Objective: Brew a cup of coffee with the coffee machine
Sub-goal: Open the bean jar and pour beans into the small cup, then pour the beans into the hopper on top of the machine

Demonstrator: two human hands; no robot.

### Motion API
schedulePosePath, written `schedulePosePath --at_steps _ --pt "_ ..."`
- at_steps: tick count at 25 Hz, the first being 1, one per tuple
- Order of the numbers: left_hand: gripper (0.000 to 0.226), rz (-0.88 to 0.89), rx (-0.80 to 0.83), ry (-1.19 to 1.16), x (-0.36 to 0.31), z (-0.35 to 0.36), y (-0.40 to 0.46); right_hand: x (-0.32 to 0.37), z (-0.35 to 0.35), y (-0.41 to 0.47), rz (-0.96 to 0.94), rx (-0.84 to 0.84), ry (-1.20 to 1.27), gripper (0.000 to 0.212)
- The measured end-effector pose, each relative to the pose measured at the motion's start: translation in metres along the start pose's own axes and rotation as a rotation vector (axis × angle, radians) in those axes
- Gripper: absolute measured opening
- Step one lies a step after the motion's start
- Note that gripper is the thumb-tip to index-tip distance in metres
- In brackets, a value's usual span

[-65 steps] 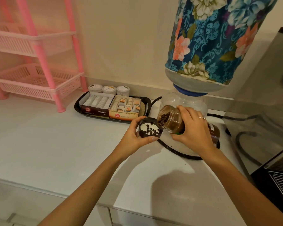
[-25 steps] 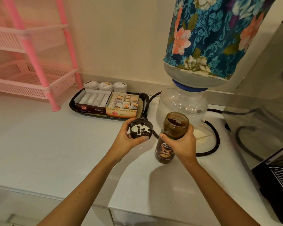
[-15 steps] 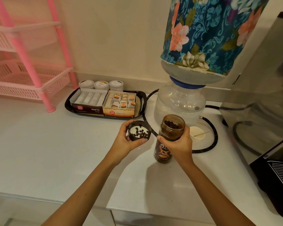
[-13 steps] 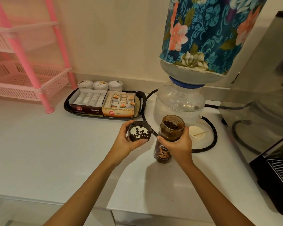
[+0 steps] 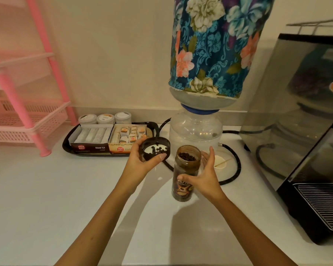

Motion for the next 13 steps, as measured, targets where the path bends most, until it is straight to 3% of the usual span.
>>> schedulePosePath --at_steps 4,7,11,13 --pt "0.080 0.070 -0.026 -0.005 -0.053 0.015 0.003 0.052 -0.033 -0.015 -0.147 -0.041 0.019 0.119" --pt "0.078 0.115 -0.090 0.032 -0.099 0.033 0.007 0.107 -0.069 -0.024 -0.296 -0.115 -0.083 0.087" --pt "0.056 0.240 -0.109 -0.034 -0.177 0.079 0.002 0.201 -0.137 -0.058 -0.497 -0.091 -0.244 0.053" --pt "0.064 0.310 -0.113 -0.040 -0.222 0.108 -0.006 0.245 -0.175 -0.082 -0.572 -0.063 -0.278 0.042"
Point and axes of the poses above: each hand's wrist, its own y-axis towards the middle knuckle, its own z-axis out of the palm, x = y × z, the point moved 2 cm from there along y, towards the middle knuckle, and after that the axes turned 14 degrees about y, right-handed, at the moved point
